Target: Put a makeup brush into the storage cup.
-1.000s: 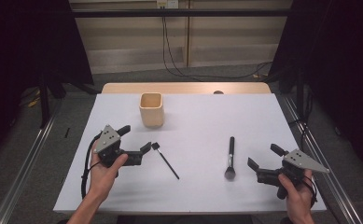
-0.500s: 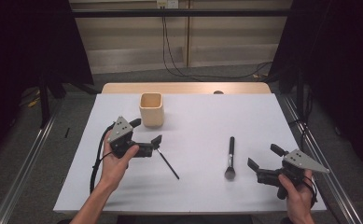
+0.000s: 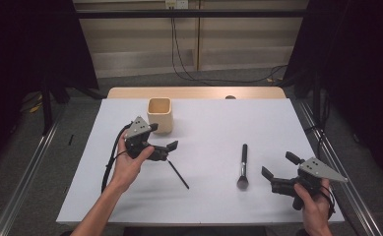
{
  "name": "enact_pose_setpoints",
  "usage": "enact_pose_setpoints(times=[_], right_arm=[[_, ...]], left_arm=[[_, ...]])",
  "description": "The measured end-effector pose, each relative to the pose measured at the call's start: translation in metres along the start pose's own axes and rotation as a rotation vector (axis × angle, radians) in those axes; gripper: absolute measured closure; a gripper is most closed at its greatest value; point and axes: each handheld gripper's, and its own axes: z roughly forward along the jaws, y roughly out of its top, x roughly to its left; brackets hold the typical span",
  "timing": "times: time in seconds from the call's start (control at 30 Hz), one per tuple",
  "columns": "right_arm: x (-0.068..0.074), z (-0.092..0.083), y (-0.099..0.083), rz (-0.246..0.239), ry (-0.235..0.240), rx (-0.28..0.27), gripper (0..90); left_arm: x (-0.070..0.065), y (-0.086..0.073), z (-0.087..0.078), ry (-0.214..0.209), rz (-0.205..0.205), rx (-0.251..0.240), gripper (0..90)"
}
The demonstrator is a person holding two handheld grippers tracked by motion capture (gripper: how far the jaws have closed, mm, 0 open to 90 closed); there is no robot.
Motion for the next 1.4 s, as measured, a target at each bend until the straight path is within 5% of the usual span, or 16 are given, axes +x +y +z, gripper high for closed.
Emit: enact_pose_setpoints(times=[0.23,0.47,0.6,0.8,0.97,1.13,1.4], right_arm=[[0.0,0.0,0.0,-0.001,0.001,0.002,0.0],[0.0,0.0,0.0,-0.002,0.001,0.003,0.0],[0.0,0.0,0.0,-0.003,0.002,0.005,0.0],[0.0,0.0,0.0,-0.003,0.002,0.006,0.0],[0.0,0.0,0.0,-0.003,0.003,0.007,0.0],[-0.001,0.0,-0.001,-0.002,0.001,0.007,0.0],[-0.001,0.0,-0.001,-0.003,0.001,0.009,0.0]], left_arm=[[0.0,0.007,0.006,-0.032,0.028,0.054,2.6],[-0.003,0.012,0.012,-0.04,0.122,0.153,2.7],[-0.001,0.014,0.013,-0.061,0.112,0.198,2.7],[0.001,0.016,0.016,-0.053,0.158,0.234,3.3],[0.003,0.016,0.02,-0.064,0.216,0.344,3.3],[0.006,0.018,0.022,-0.106,0.227,0.423,5.7],[0.005,0.017,0.028,-0.118,0.237,0.505,5.4]])
